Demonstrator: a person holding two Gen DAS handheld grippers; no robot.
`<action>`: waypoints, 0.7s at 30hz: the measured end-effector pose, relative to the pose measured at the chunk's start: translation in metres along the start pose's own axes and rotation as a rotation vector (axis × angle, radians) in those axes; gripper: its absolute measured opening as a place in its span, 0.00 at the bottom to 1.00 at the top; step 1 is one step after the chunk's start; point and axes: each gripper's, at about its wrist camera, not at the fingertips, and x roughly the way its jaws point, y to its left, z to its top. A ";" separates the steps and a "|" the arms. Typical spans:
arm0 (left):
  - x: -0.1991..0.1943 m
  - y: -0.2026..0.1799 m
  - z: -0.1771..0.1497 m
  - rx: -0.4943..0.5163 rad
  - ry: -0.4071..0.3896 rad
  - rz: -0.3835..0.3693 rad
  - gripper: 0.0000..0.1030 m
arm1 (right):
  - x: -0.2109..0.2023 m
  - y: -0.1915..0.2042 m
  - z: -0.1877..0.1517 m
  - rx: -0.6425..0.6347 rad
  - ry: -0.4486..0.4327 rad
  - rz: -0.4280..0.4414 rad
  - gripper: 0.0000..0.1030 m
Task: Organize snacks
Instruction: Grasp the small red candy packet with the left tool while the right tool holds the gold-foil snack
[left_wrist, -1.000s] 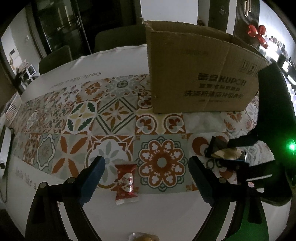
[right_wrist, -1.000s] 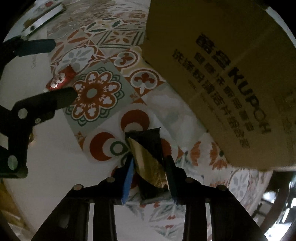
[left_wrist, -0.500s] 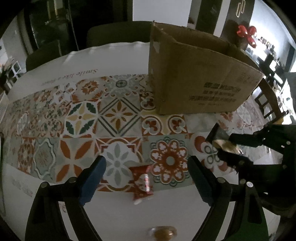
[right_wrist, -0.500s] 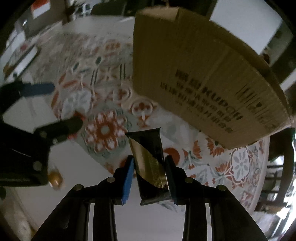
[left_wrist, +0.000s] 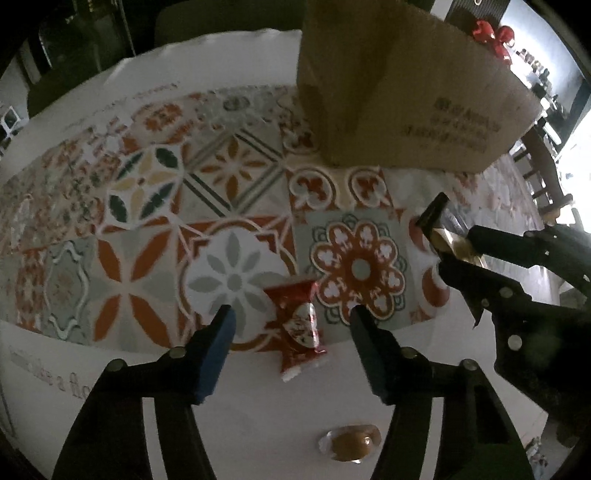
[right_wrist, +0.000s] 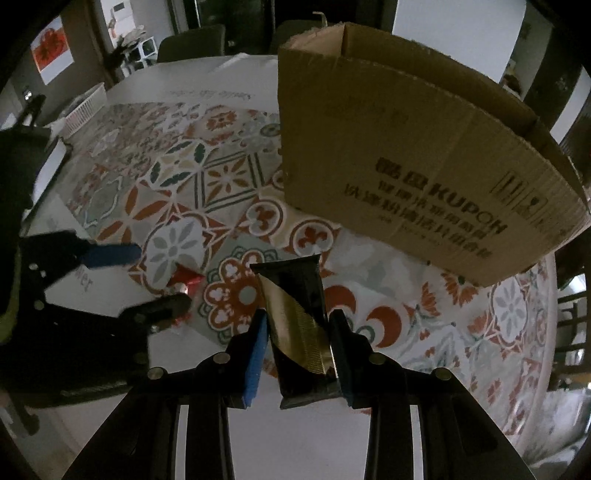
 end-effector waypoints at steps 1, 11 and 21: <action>0.003 -0.002 0.000 0.004 0.004 0.006 0.58 | 0.001 0.001 -0.001 -0.001 0.005 -0.002 0.34; 0.021 -0.008 -0.001 0.007 0.003 0.033 0.24 | 0.011 -0.001 -0.009 0.033 0.029 -0.013 0.34; -0.012 -0.013 -0.001 0.040 -0.100 0.036 0.22 | 0.002 -0.007 -0.009 0.060 0.000 0.013 0.34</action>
